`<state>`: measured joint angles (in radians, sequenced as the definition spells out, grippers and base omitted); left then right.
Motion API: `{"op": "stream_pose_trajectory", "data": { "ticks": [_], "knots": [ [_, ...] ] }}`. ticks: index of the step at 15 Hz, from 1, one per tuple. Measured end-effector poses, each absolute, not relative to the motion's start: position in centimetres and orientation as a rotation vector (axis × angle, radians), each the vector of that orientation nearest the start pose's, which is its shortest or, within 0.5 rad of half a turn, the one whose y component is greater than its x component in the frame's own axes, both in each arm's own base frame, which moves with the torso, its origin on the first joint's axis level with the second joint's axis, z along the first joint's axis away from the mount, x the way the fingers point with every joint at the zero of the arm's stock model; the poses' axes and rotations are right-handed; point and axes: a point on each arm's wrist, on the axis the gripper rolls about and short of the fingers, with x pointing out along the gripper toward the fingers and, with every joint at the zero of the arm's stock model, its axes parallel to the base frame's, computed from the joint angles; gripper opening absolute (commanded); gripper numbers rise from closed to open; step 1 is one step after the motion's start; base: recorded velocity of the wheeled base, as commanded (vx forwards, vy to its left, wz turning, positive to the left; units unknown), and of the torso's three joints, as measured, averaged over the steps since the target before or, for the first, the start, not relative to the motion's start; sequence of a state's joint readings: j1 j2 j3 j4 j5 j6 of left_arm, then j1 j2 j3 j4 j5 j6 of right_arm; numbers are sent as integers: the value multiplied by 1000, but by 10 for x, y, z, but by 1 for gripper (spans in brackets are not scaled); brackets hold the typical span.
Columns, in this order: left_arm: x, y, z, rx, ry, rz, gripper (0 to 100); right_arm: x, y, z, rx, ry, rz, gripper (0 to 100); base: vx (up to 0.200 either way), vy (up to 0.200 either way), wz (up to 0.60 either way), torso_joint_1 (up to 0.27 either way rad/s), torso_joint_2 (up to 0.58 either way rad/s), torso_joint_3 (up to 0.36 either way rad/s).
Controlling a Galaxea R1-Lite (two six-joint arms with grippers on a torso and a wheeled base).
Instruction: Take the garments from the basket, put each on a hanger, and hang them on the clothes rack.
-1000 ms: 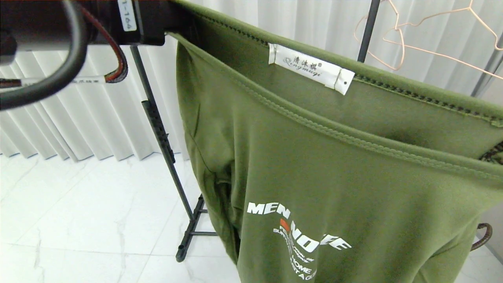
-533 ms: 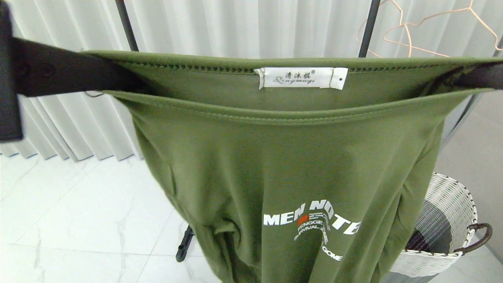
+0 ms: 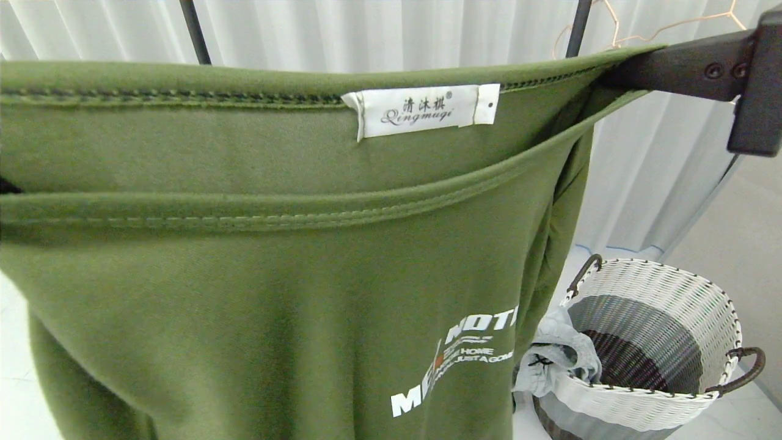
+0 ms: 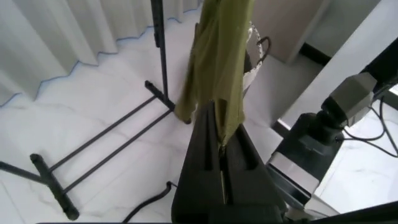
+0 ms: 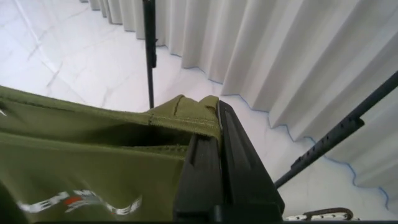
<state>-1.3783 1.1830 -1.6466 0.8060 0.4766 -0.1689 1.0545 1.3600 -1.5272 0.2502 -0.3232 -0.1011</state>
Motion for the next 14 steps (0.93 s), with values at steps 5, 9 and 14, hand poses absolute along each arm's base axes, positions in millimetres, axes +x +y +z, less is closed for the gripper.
{"op": "stream_pose_trajectory", "data": {
  "ticks": [5,9,14],
  "knots": [
    [41,-99,397,192,230,-739,0,109,154,393,-235,37,666,0,0,0,0,0,0,0],
    [58,-115,406,199,215,-643,0,99,130,397,-255,59,637,0,0,0,0,0,0,0],
    [74,-143,393,179,219,-605,0,94,121,387,-245,66,626,0,0,0,0,0,0,0]
  ]
}}
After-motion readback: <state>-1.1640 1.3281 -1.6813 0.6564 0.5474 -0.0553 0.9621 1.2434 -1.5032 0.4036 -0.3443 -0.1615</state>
